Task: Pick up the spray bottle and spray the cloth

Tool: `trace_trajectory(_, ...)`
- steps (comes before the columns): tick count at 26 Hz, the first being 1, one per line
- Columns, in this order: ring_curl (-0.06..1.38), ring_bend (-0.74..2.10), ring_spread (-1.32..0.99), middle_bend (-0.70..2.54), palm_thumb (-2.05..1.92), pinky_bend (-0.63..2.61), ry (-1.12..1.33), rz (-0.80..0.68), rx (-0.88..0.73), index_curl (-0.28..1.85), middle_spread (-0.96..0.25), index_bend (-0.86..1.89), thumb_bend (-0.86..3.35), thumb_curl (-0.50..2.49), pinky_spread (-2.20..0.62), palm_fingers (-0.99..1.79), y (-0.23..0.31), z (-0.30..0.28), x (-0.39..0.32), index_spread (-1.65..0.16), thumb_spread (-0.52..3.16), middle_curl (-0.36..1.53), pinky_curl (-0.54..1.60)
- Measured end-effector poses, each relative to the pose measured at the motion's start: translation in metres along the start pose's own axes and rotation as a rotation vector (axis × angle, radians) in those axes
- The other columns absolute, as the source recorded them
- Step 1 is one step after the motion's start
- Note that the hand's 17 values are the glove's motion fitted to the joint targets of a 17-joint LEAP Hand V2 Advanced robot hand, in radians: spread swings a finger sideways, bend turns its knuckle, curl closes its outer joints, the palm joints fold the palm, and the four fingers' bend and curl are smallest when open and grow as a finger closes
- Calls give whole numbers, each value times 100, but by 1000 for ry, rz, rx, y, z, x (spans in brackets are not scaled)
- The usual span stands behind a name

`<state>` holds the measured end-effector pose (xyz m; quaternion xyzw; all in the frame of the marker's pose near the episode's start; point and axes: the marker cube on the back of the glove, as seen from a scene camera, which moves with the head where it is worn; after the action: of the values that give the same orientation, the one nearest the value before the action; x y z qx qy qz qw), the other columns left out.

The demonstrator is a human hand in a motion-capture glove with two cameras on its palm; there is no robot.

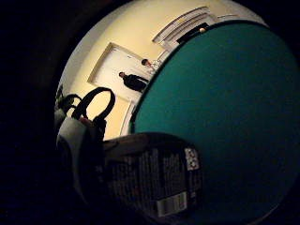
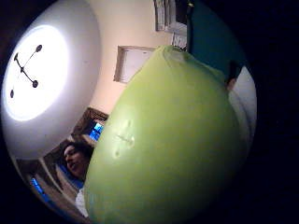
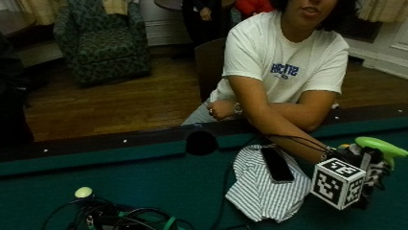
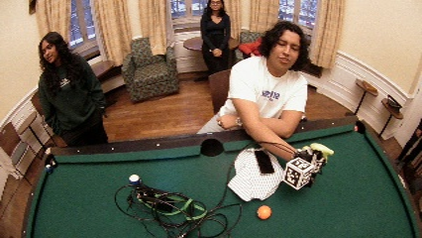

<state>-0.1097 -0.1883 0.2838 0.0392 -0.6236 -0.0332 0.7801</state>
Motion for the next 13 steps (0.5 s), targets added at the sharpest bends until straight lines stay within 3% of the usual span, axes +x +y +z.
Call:
trace_trajectory(10, 49, 70, -19, 74, 91, 41, -13, 100, -83, 65, -15, 41, -4, 86, -30, 136, 6, 0, 6, -27, 30, 56, 40)
trace_trajectory(13, 47, 65, -19, 74, 87, 35, -17, 147, -124, 65, -16, 39, -5, 85, -24, 123, 13, -1, 13, -27, 37, 56, 38)
